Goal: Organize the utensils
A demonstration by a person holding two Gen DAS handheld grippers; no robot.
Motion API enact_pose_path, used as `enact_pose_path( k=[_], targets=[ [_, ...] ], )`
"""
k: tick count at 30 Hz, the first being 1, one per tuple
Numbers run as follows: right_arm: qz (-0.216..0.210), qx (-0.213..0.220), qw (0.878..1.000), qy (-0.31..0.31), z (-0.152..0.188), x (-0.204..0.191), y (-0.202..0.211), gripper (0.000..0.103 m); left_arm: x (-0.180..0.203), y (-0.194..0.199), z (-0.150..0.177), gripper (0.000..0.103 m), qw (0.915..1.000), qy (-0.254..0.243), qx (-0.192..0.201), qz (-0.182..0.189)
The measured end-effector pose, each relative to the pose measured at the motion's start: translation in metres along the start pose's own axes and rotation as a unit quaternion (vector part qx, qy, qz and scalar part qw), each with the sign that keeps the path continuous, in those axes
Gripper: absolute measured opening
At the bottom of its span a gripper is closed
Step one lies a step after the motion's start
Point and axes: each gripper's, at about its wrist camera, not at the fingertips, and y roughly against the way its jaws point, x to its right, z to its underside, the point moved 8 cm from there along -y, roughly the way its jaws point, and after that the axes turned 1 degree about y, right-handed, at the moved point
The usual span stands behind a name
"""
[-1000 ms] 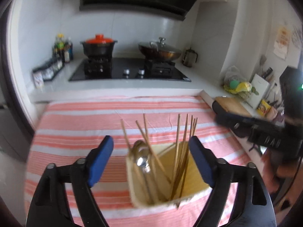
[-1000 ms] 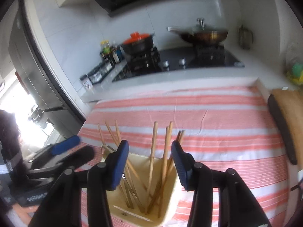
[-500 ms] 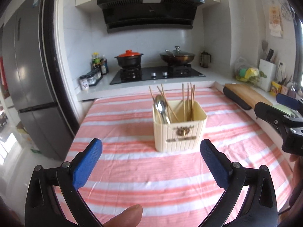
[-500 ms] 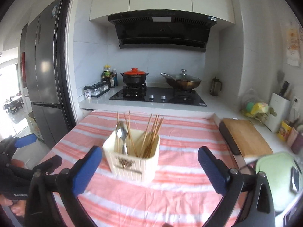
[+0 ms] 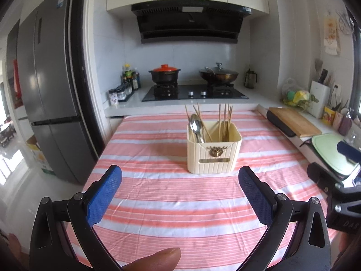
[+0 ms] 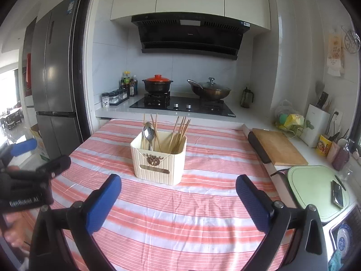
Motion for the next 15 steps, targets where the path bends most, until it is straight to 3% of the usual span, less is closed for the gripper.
enact_pose_path(
  k=[15],
  targets=[
    [-0.02, 0.009, 1.0, -0.007, -0.006, -0.009, 0.022, 0.103, -0.004, 0.003, 0.004, 0.103, 0.9997, 0.011, -0.016, -0.015]
  ],
)
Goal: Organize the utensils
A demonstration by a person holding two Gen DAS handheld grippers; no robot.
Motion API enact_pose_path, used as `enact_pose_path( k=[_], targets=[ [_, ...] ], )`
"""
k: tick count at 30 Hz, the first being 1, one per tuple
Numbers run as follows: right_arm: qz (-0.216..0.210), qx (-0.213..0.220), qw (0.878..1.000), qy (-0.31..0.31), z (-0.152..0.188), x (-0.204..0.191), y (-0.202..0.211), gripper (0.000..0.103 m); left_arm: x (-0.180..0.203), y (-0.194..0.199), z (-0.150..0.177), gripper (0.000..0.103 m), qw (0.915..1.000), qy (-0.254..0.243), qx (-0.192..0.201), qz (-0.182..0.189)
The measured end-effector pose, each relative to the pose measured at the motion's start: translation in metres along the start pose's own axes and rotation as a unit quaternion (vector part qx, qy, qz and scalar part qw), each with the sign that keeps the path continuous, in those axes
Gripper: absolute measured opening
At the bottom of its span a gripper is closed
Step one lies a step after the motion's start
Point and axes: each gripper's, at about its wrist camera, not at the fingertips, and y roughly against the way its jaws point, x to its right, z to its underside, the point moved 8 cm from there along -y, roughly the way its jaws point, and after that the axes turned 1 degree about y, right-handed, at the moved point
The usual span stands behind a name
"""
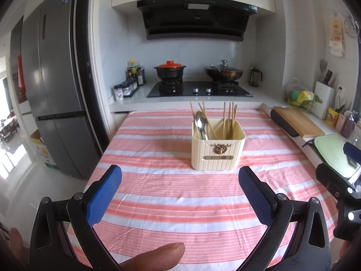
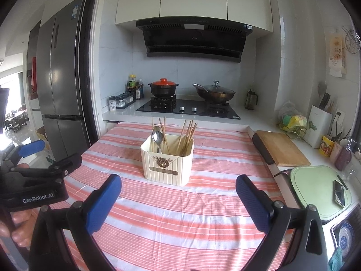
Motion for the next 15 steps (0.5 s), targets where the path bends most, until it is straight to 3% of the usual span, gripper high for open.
enact_pose_path(
  k=[15],
  targets=[
    [0.0, -0.014, 1.0, -0.006, 0.0002, -0.0046, 0.0044, 0.103, -0.0064, -0.0002, 0.0033, 0.103, 0.9999, 0.007, -0.012, -0.006]
  ],
)
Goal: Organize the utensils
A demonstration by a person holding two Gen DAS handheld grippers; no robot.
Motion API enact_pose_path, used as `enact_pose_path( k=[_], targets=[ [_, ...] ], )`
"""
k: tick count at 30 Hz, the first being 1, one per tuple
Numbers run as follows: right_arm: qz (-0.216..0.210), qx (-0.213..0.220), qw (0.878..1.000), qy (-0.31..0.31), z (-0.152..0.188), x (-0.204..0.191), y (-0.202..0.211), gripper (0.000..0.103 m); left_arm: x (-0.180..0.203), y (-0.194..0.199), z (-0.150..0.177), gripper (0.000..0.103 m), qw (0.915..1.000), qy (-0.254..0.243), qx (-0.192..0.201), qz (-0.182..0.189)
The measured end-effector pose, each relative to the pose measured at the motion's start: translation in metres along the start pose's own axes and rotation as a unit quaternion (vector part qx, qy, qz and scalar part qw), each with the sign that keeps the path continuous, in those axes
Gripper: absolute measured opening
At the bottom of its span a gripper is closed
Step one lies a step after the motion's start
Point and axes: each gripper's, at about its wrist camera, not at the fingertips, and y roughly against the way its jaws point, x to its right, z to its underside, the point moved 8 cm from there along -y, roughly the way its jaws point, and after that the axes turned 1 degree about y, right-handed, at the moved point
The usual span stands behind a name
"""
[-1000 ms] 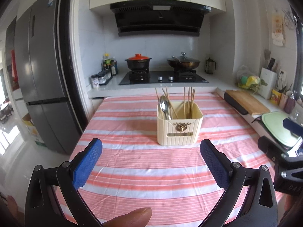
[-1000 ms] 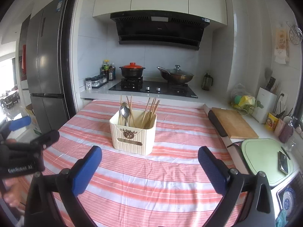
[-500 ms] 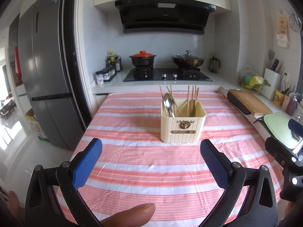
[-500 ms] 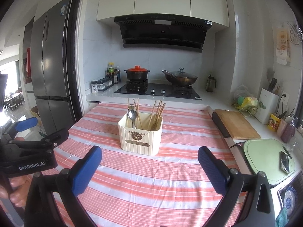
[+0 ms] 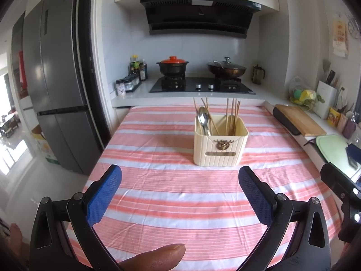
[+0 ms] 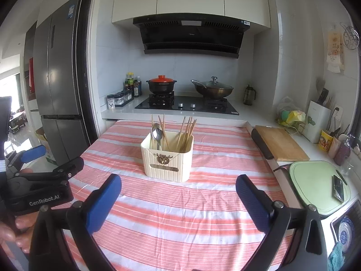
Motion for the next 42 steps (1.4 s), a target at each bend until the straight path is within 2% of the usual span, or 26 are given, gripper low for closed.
enact_pose_path(
  k=[7, 42],
  targets=[
    [-0.006, 0.001, 1.0, 0.006, -0.0003, -0.0056, 0.0021, 0.103, -0.002, -0.0001, 0.0028, 0.103, 0.9997, -0.013, 0.002, -0.023],
    [-0.004, -0.01, 1.0, 0.004, 0.0041, -0.0047, 0.0063, 0.103, 0.0007, 0.0071, 0.0022, 0.103, 0.9996, -0.014, 0.002, -0.025]
  ],
)
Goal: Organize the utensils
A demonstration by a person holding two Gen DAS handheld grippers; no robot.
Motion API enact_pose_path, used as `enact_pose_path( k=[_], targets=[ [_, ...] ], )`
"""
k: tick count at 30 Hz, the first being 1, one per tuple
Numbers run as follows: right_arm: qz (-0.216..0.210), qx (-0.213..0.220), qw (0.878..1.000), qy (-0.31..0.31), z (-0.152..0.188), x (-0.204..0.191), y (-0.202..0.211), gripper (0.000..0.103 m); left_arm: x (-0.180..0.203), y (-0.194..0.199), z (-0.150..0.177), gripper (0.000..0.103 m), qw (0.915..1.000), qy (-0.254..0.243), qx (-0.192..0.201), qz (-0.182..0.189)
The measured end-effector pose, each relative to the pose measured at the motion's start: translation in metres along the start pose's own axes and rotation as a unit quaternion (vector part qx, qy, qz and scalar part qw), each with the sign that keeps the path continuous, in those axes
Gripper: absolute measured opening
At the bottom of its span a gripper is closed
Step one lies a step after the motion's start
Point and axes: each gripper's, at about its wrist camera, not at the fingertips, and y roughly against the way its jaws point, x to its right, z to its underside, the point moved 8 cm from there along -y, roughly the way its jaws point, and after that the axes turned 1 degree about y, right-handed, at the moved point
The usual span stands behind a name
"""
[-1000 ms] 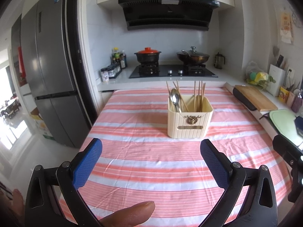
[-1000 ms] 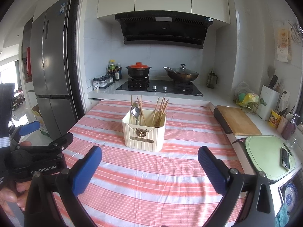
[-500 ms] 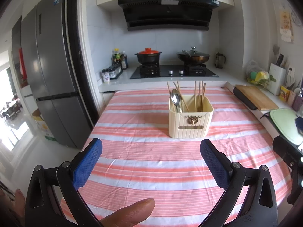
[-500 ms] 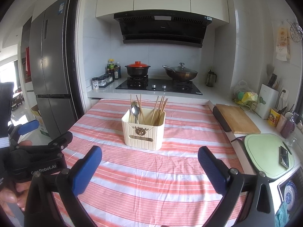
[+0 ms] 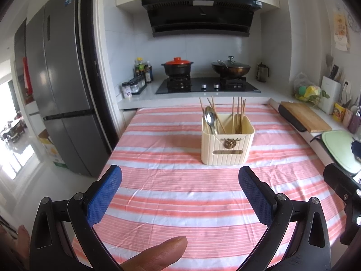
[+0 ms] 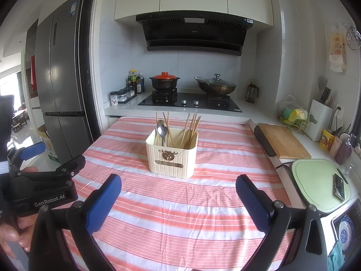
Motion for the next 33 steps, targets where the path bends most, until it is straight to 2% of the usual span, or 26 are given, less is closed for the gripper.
enact_pose_path(
  k=[28, 33],
  targets=[
    [-0.005, -0.01, 1.0, 0.012, 0.0, -0.0066, -0.0046, 0.103, 0.0007, -0.0032, -0.0012, 0.103, 1.0, 0.006, -0.002, 0.006],
    [-0.003, -0.016, 1.0, 0.01, 0.0027, -0.0041, -0.0075, 0.103, 0.0014, -0.0002, -0.0024, 0.103, 0.9999, 0.001, 0.014, 0.001]
  ],
)
